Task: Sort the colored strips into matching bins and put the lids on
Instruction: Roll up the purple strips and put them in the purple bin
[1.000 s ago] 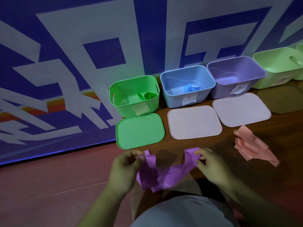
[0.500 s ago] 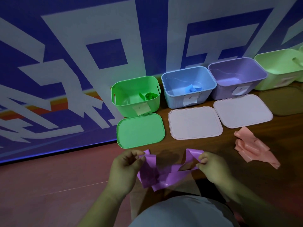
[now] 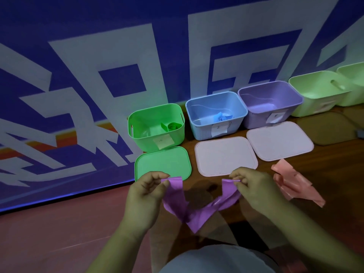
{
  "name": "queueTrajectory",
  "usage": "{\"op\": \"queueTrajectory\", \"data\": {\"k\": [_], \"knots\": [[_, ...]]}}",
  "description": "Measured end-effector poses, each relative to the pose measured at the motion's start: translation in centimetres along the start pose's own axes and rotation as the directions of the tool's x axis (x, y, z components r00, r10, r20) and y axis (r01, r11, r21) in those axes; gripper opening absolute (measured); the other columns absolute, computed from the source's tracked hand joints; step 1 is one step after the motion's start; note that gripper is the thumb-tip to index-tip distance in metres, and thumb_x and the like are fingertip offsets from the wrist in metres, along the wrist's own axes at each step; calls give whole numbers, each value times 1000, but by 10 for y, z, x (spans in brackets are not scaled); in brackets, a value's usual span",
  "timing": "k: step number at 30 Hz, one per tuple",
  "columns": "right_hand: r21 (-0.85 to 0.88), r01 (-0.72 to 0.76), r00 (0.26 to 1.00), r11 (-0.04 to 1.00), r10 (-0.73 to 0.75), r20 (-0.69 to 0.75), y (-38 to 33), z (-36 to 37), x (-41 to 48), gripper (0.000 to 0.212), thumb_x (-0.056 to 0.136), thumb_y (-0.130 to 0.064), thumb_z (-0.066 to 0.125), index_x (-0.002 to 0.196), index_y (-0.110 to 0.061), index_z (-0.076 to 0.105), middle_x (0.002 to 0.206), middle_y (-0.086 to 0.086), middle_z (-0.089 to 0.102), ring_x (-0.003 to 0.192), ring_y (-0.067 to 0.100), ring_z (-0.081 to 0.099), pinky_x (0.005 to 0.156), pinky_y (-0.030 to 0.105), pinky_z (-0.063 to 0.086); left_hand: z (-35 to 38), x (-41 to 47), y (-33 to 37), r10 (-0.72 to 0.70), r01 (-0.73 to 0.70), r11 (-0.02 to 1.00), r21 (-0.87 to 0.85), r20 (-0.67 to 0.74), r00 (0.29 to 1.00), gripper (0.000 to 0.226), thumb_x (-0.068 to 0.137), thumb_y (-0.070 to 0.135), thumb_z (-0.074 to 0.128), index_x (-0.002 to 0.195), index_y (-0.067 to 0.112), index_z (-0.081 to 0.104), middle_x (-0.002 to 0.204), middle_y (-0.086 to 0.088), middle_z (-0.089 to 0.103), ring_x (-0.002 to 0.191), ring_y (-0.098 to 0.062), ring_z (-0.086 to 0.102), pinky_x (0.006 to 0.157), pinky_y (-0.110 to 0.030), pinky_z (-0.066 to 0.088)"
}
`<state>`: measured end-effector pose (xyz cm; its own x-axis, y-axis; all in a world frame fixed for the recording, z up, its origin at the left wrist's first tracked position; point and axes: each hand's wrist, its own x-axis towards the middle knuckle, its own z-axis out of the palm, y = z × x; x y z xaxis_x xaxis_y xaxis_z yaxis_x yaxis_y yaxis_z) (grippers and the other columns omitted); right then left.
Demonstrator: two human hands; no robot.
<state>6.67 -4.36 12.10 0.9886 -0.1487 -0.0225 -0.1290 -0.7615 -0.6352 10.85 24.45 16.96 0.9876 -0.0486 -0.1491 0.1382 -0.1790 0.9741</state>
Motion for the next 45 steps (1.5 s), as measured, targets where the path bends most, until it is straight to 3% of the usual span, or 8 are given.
{"op": "queueTrajectory", "data": {"k": [2, 5, 11, 17, 21, 25, 36, 45], "knots": [[-44, 54, 998, 998, -55, -31, -10, -15, 1, 23, 85, -14, 70, 99, -32, 71, 86, -12, 63, 76, 1, 60, 65, 1, 38, 4, 1, 11, 34, -34, 999, 10, -15, 999, 16, 88, -6, 64, 90, 9, 72, 83, -11, 73, 73, -9, 65, 67, -17, 53], [-6, 49, 999, 999, -49, -16, -26, -37, 9, 21, 90, -24, 67, 104, -40, 66, 94, -14, 63, 86, 6, 62, 73, 13, 46, 10, 2, 24, 59, -59, 998, 1, -34, 998, 18, 88, -5, 65, 90, 11, 72, 79, -7, 72, 70, -5, 64, 65, -16, 53], [330, 22, 1000, 944, -26, 7, -56, -84, 17, 19, 94, -23, 63, 99, -41, 66, 92, -18, 68, 91, 2, 64, 80, 21, 52, 29, 5, 56, 119, -120, 993, -3, -74, 990, 15, 88, 2, 68, 94, 16, 72, 80, -7, 70, 74, -11, 65, 73, -23, 55], [369, 155, 987, 916, -162, -13, -75, -121, 21, 26, 94, -17, 62, 99, -43, 64, 99, -29, 65, 98, -3, 61, 76, 10, 50, 56, 8, 86, 174, -178, 983, -47, -74, 982, 13, 88, 0, 68, 88, 13, 72, 79, -2, 72, 75, -11, 66, 77, -33, 56], [520, 213, 976, 827, -206, -72, -75, -136, 24, 31, 89, -4, 67, 98, -33, 69, 100, -12, 71, 96, 10, 68, 92, 28, 55, 74, 11, 100, 190, -195, 979, -63, -87, 978, 18, 88, 4, 69, 85, 21, 74, 81, -4, 73, 78, -19, 68, 80, -41, 57], [661, 211, 971, 720, -232, -57, -76, -148, 26, 38, 84, 2, 72, 94, -35, 71, 98, 0, 71, 83, 27, 68, 88, 37, 57, 95, 11, 116, 186, -200, 972, -125, -118, 976, 20, 86, 0, 70, 82, 19, 74, 76, -5, 72, 73, -17, 66, 76, -36, 56], [608, 309, 940, 731, -330, -81, -79, -177, 25, 34, 80, -1, 78, 87, -34, 71, 90, -6, 71, 74, 15, 72, 77, 33, 59, 138, 1, 156, 144, -147, 933, -330, -33, 989, 14, 82, -6, 69, 82, 7, 71, 64, -4, 69, 53, -10, 61, 57, -21, 54], [558, 328, 945, 762, -275, -179, -73, -179, 30, 31, 82, -10, 78, 85, -39, 68, 89, -13, 71, 77, 10, 72, 71, 20, 51, 152, -7, 167, 155, -142, 927, -347, 9, 988, 10, 85, -2, 67, 88, 5, 72, 69, -3, 72, 55, -9, 63, 56, -20, 53]]}}
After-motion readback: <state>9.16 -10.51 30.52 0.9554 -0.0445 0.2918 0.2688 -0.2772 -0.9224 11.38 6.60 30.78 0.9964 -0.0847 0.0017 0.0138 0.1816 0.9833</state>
